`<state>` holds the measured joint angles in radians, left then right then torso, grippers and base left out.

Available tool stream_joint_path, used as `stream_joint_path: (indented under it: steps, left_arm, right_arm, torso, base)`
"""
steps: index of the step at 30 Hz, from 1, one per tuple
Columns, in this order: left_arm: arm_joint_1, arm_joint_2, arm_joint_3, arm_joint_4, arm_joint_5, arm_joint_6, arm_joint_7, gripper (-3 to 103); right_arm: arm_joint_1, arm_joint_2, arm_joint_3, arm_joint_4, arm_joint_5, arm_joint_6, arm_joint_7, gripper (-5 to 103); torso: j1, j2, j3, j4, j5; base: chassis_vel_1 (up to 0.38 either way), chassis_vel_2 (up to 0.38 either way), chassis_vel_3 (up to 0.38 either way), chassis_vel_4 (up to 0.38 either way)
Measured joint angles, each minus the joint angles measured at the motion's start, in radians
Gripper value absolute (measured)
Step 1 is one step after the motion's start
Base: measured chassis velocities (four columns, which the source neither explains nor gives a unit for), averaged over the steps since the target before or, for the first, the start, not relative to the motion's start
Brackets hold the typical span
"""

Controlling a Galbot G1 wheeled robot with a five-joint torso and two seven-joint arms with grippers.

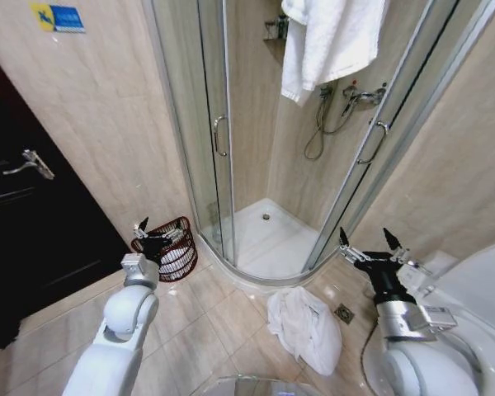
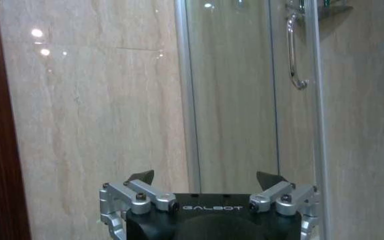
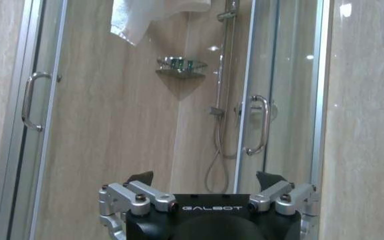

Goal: Discard the used towel into the hamper.

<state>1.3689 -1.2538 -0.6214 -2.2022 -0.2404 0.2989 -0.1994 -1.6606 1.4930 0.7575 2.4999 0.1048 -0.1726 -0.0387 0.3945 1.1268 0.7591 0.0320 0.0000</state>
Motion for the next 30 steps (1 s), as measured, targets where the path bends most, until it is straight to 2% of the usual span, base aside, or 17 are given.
stream_joint_path:
  steps: [5, 30]
  left_arm:
    - [-0.006, 0.000, 0.005, 0.003, 0.000, 0.000, -0.003, 100]
    - [-0.011, 0.018, -0.008, -0.006, -0.021, 0.012, -0.015, 100]
  right_arm:
    - [-0.002, -0.001, 0.000, 0.000, -0.001, 0.001, 0.000, 100]
    - [0.004, 0.013, -0.003, 0.000, -0.004, 0.003, -0.003, 100]
  torso:
    - [0.007, 0.015, 0.008, -0.0001, 0.0000]
    - [0.066, 0.145, 0.079, 0.0000, 0.0000]
  base:
    - [0.000, 0.000, 0.000, 0.000]
    - [0.000, 0.000, 0.000, 0.000]
